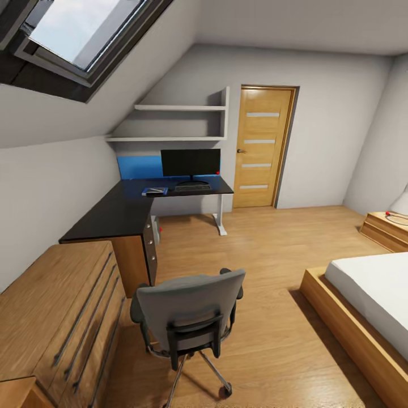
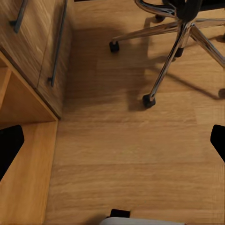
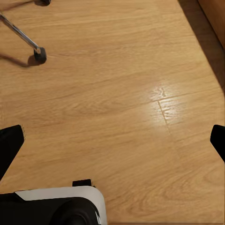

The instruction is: In the bedroom, organize the workspace by keeping the computer under the desk, ensuring the monitor is on the desk, placing the keyboard on the desk next to the monitor, placing the mouse on the desk next to the keyboard, moving the folder from the swivel chair onto the desk next to the mouse, stacking the notebook on top of the folder with the pen on top of the notebook, and positioning the swivel chair next to the desk.

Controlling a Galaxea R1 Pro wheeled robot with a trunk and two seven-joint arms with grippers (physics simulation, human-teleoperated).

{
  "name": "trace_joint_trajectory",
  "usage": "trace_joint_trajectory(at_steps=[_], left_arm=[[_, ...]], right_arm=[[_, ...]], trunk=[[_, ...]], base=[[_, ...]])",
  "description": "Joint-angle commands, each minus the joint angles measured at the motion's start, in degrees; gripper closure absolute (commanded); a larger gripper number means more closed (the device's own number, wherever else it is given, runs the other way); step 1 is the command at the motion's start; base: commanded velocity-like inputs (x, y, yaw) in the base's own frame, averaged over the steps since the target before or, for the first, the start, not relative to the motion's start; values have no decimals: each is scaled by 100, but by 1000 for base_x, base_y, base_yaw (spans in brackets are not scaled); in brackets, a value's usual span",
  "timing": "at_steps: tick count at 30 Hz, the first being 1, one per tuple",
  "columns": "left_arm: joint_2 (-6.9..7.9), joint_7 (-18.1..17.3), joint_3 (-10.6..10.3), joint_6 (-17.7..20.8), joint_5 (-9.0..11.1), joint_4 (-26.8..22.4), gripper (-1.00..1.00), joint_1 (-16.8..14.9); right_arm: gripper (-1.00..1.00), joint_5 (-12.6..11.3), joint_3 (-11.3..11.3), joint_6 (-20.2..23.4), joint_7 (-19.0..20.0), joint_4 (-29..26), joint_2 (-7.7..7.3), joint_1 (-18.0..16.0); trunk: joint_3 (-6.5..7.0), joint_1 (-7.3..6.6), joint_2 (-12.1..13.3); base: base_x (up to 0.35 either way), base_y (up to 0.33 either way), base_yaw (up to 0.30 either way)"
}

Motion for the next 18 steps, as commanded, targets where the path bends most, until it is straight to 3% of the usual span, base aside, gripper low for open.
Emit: trace_joint_trajectory(at_steps=[1, 18], left_arm=[[0, 18, -51, -4, 46, -10, -100, 3], [-4, 16, -51, 0, 46, -10, -100, 3]], right_arm=[[-100, -43, 51, -20, -9, 6, 1, -2], [-100, -43, 60, -4, -3, 6, 1, -2]], trunk=[[-5, 0, -5], [-5, 0, -5]], base=[[-173, 145, 0], [-104, 17, 0]])
